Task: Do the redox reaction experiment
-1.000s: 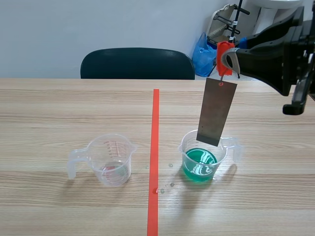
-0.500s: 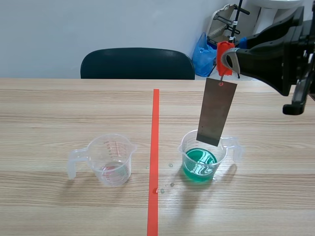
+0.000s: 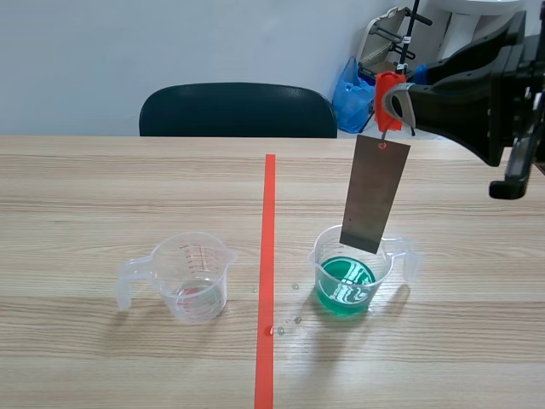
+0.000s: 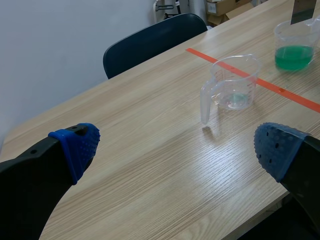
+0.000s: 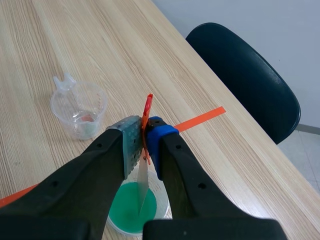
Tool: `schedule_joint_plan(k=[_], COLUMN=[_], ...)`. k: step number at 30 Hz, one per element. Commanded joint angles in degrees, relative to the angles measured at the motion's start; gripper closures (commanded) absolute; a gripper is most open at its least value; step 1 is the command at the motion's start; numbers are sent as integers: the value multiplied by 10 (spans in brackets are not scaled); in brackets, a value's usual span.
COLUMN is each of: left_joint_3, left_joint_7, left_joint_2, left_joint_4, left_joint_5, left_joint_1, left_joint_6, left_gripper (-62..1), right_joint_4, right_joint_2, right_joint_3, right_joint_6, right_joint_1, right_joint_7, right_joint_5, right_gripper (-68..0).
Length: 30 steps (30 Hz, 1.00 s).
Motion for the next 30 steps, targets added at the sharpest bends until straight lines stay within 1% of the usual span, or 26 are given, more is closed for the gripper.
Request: schedule_joint_plan(k=[1,5,9,15,21,22,27,30], left_joint_3=[0,0,0,0,0,0,0,0], left_joint_7=[-10,-10,-10,-10,-10,-10,-10,-10], left_joint_2=[2,2,2,2,2,2,2,2], left_joint_4=[4,4,4,4,4,4,4,4], left_joint_5=[-7,-7,-7,-7,-7,-7,-7,-7], left_joint_1=[1,1,1,1,1,1,1,1], left_joint_6=[1,1,1,1,1,1,1,1], left_gripper=[-623,-623,-623,-623,-623,-623,-623,-623], right_joint_4=[9,9,8,5,-13,-19,-57,-81], right_joint_2=[9,2,-15,-52,-98,-105,-144,-163], right_joint_3=[10,10,10,10,9,9,9,9], right_joint_6=[-2,-2,-2,-2,2,6,42,48], right_joint_1=[7,7,7,7,6,6,6,6], right_joint_7=[7,4,-11,-26,-31,-30,-30,-30], right_joint_5=[6,6,3,-30,-77,-83,-100,-100], right_gripper=[-8,-8,-8,-8,-8,-8,-8,-8])
